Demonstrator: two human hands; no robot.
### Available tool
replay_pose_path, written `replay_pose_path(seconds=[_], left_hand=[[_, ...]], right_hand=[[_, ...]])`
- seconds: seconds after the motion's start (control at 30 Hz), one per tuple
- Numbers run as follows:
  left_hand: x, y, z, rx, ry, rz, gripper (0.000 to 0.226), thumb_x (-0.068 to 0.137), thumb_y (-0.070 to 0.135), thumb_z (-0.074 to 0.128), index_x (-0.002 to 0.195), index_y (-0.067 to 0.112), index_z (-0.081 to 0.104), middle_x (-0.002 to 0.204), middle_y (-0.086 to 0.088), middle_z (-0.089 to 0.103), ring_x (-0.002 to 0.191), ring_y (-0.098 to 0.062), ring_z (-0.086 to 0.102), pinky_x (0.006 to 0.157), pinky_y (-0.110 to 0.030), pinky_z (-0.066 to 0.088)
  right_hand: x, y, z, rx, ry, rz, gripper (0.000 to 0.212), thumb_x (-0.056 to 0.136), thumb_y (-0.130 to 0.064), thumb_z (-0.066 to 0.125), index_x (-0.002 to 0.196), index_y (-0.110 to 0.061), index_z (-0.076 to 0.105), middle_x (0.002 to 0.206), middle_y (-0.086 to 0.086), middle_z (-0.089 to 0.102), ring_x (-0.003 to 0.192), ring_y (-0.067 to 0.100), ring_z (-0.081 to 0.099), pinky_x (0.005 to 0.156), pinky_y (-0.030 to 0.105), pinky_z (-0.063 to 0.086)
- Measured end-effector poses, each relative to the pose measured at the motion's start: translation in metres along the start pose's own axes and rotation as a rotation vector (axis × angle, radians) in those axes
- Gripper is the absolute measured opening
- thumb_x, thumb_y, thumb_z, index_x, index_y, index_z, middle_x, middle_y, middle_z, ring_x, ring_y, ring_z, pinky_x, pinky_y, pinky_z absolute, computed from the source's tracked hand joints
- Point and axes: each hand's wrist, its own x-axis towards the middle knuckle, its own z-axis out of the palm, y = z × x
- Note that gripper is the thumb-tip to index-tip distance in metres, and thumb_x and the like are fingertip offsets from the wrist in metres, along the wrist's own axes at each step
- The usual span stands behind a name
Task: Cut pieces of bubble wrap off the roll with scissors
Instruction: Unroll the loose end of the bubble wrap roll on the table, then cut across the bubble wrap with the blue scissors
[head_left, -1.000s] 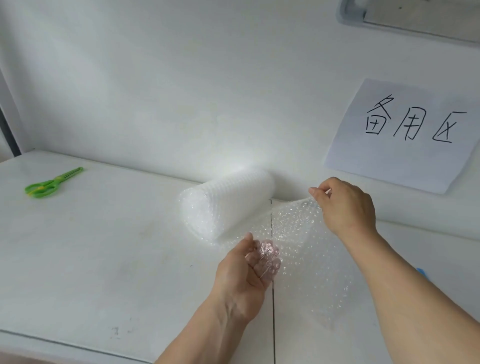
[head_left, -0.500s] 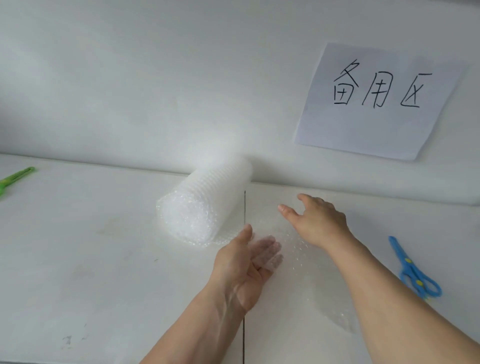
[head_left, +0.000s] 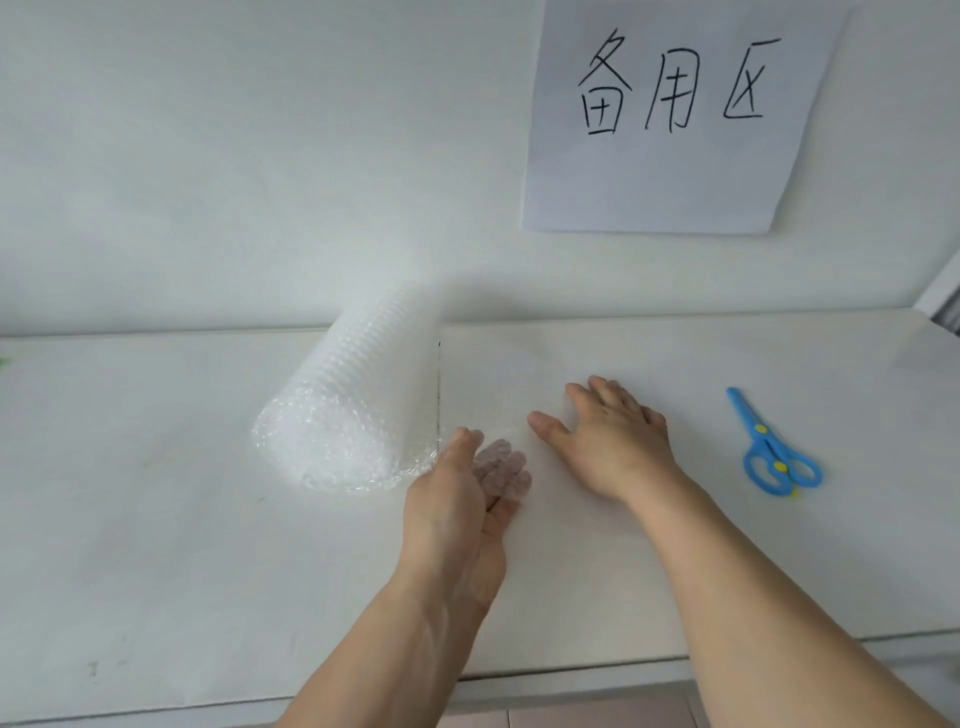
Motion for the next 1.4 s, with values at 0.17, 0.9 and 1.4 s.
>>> replay_pose_path(seconds=[0.17,0.9,1.4], left_hand=[[-0.007,-0.006,0.008,-0.008,0.055,-0.038,0.014,0.097,0.013,0.055,0.098,-0.001,0.058,0.099,-0.020,0.067,0.086,-0.031,0.067,0.076,-0.037,0.057],[-0.008,-0.012,0.033,0.359,0.080,-0.071,0.014,0.093,0.010,0.062,0.080,0.005,0.057,0.064,-0.009,0.055,0.048,-0.017,0.054,0.042,-0.022,0.051],[-0.002,-0.011,0.029,0.366,0.034,-0.109,0.012,0.095,0.013,0.059,0.091,0.002,0.058,0.071,-0.012,0.059,0.057,-0.023,0.063,0.045,-0.027,0.054]], right_hand=[[0.013,0.018,-0.010,0.024,0.020,-0.097,0.077,0.091,-0.069,0.037,0.153,-0.025,0.027,0.165,-0.002,0.016,0.151,0.014,0.009,0.119,0.039,0.012],[-0.059,0.109,-0.042,0.105,0.248,0.423,0.038,0.096,-0.042,0.054,0.121,-0.015,0.062,0.120,0.013,0.049,0.109,0.035,0.056,0.083,0.037,0.046],[-0.053,0.125,-0.050,0.068,0.232,0.410,0.020,0.092,-0.032,0.057,0.088,-0.013,0.053,0.090,0.008,0.059,0.078,0.028,0.050,0.063,0.030,0.036]])
